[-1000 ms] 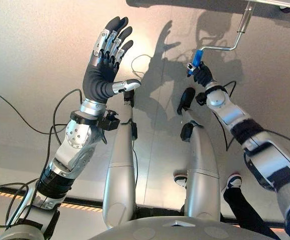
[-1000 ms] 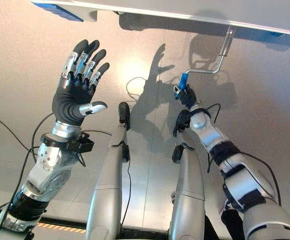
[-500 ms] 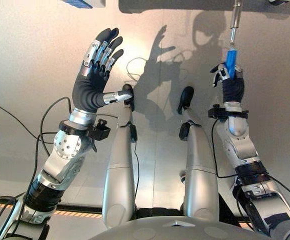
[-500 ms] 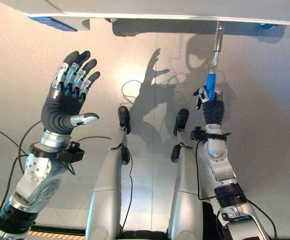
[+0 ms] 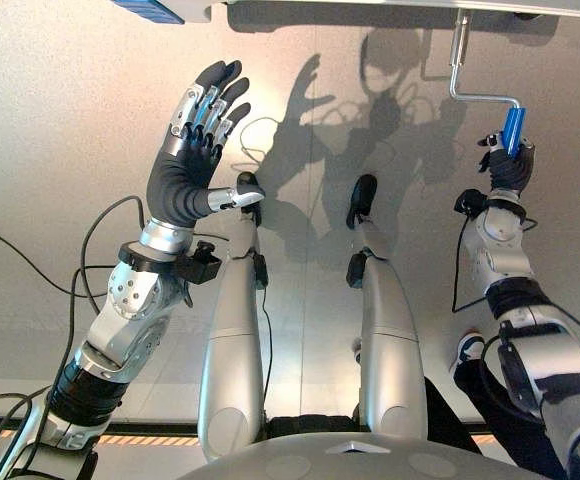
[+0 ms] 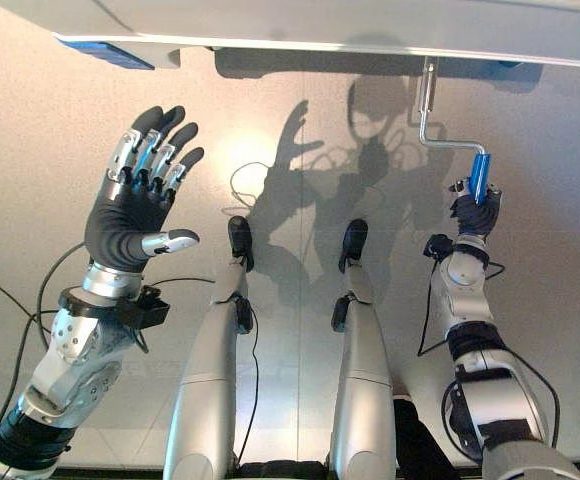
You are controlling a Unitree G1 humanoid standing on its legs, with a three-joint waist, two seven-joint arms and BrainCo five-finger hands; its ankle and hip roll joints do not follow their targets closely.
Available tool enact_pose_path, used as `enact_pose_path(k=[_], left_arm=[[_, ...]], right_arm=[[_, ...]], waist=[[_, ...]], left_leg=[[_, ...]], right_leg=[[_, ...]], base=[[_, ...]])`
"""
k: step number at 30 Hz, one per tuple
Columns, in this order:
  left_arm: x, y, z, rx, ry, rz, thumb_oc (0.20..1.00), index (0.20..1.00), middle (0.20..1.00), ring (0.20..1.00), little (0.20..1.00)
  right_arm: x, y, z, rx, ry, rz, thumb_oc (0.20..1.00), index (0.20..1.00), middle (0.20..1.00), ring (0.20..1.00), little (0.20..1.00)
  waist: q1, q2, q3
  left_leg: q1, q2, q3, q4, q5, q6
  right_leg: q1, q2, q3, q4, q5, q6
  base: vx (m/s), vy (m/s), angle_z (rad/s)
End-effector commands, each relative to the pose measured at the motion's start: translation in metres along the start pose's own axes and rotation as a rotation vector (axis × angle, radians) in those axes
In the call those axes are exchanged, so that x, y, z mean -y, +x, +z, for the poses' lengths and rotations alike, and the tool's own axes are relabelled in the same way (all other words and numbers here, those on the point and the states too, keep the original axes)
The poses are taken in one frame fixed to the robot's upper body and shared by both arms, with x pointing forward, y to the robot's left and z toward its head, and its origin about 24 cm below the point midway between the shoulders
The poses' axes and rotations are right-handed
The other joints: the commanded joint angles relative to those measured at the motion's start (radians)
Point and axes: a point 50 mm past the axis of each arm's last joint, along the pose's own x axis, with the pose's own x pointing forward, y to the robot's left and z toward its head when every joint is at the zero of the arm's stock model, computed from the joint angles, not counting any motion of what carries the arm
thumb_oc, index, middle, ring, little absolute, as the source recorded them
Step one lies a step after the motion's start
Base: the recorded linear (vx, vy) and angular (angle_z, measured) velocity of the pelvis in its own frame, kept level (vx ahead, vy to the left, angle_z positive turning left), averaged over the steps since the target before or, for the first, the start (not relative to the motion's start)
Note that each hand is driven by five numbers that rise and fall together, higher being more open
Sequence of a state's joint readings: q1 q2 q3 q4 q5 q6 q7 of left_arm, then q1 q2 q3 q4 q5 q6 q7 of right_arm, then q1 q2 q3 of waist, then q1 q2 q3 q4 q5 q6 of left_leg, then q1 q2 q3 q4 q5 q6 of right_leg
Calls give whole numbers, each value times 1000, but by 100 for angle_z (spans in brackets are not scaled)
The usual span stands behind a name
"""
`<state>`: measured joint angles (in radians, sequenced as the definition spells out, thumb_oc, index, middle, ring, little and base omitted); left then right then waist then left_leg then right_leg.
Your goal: Raise the hospital bed
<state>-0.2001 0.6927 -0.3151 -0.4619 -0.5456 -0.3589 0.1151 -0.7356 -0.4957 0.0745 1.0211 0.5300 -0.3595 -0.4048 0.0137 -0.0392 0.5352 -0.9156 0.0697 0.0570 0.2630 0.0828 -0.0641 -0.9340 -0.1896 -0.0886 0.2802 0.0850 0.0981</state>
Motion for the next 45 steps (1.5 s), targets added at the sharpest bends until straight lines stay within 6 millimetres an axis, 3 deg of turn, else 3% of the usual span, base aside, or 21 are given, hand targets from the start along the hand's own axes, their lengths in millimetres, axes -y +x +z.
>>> enact_pose_path(k=[1,3,7,12,15,17,19,23,26,31,33,34,36,39,40,41,42,43,45], left_arm=[[11,1,22,117,-35,-55,1000,1000,1000,1000,1000],[12,3,20,112,-43,-74,1000,1000,1000,1000,1000],[14,5,20,115,-51,-99,1000,1000,1000,1000,1000],[14,7,19,117,-62,-100,1000,1000,1000,1000,1000],[12,6,17,114,-66,-68,1000,1000,1000,1000,1000],[10,5,12,100,-72,-34,1000,1000,1000,1000,1000],[7,1,0,46,-87,14,1000,1000,1000,1000,1000],[-5,-17,-41,-154,-66,92,1000,1000,1000,1000,1000],[-21,-46,-84,-384,-5,169,1000,1000,1000,1000,1000],[-46,-107,-132,-710,91,283,1000,1000,1000,1000,1000],[-50,-117,-137,-760,101,302,1000,1000,1000,1000,1000],[-57,-145,-151,-891,141,345,1000,1000,1000,1000,1000],[-58,-172,-164,-1037,193,344,1000,1000,1000,1000,1000],[-53,-210,-178,-1230,207,362,1000,1000,1000,1000,1000],[-53,-210,-178,-1230,207,362,1000,1000,1000,1000,1000],[-47,-244,-183,-1392,201,406,1000,1000,1000,1000,1000],[-44,-257,-184,-1447,193,429,1000,1000,1000,1000,1000],[-44,-257,-184,-1447,193,428,1000,1000,1000,1000,1000],[-34,-286,-181,-1567,177,445,1000,1000,1000,1000,1000]], right_arm=[[102,23,12,-110,-4,-325,200,200,200,200,200],[114,22,3,-198,-88,-312,200,200,200,200,200],[111,24,-2,-276,-185,-242,200,200,200,200,200],[84,21,-12,-302,-358,-56,200,200,200,200,200],[67,18,-18,-293,-372,-7,200,200,200,200,200],[55,12,-27,-292,-373,47,366,366,366,366,366],[51,2,-42,-334,-345,73,1000,1000,1000,1000,1000],[50,-18,-70,-400,-317,87,1000,1000,1000,1000,1000],[49,-40,-95,-470,-321,118,1000,1000,1000,1000,1000],[64,-75,-131,-588,-311,111,1000,1000,1000,1000,1000],[66,-83,-138,-610,-309,115,1000,1000,1000,1000,1000],[72,-100,-151,-660,-321,121,1000,1000,1000,1000,1000],[77,-113,-161,-695,-325,122,1000,1000,1000,1000,1000],[88,-132,-173,-758,-374,137,1000,1000,1000,1000,1000],[88,-132,-173,-758,-374,137,1000,1000,1000,1000,1000],[96,-148,-183,-810,-429,157,1000,1000,1000,1000,1000],[97,-157,-187,-826,-447,178,1000,1000,1000,1000,1000],[97,-157,-188,-827,-448,178,1000,1000,1000,1000,1000],[108,-183,-200,-896,-533,235,1000,1000,1000,1000,1000]], waist=[[2,47,-15],[12,56,-15],[31,73,-15],[42,81,-15],[40,77,-15],[38,73,-15],[35,65,-15],[33,56,-15],[30,44,-15],[25,38,-15],[24,39,-15],[19,35,-15],[12,28,-15],[6,24,-41],[5,24,-43],[-2,24,-96],[-5,23,-121],[-5,23,-120],[-12,22,-197]], left_leg=[[49,-20,-34,-51,-25,-8],[50,-18,-38,-56,-21,-9],[56,-16,-44,-64,-11,-12],[61,-15,-47,-67,-5,-12],[70,-13,-48,-61,-5,-14],[80,-12,-50,-58,-5,-14],[98,-15,-53,-47,-9,-14],[160,-20,-58,-45,-16,-12],[236,-19,-58,-64,-12,-13],[397,-19,-59,-120,-6,-12],[424,-18,-60,-128,-4,-13],[488,-15,-60,-145,-2,-14],[556,-11,-59,-159,-3,-15],[638,-5,-56,-180,-4,-18],[635,-6,-57,-182,0,-18],[684,-2,-52,-210,3,-20],[702,1,-49,-221,6,-21],[705,1,-49,-224,6,-21],[775,12,-39,-263,12,-23]], right_leg=[[26,14,-25,5,-23,52],[28,13,-31,9,-25,51],[30,14,-41,12,-29,50],[29,17,-46,20,-33,45],[41,18,-48,27,-38,43],[53,17,-51,30,-39,43],[77,16,-57,40,-46,39],[148,10,-65,44,-53,39],[230,4,-76,25,-46,41],[394,3,-86,-40,-34,48],[426,3,-89,-53,-33,49],[494,6,-93,-79,-30,53],[571,12,-95,-102,-30,56],[661,21,-97,-143,-25,60],[660,21,-98,-147,-21,59],[705,27,-98,-181,-15,63],[722,30,-97,-190,-14,64],[724,31,-97,-192,-13,64],[787,40,-102,-219,-12,68]], base=[[-5,-35,4],[-5,-40,7],[0,-18,1],[0,-10,1],[-3,-25,-1],[0,0,0],[-23,-39,-1],[-13,-12,1],[0,0,0],[3,1,1],[17,14,0],[36,20,0],[53,15,0],[55,14,0],[96,22,1],[89,18,1],[95,17,1],[67,10,-7],[76,12,-14]])
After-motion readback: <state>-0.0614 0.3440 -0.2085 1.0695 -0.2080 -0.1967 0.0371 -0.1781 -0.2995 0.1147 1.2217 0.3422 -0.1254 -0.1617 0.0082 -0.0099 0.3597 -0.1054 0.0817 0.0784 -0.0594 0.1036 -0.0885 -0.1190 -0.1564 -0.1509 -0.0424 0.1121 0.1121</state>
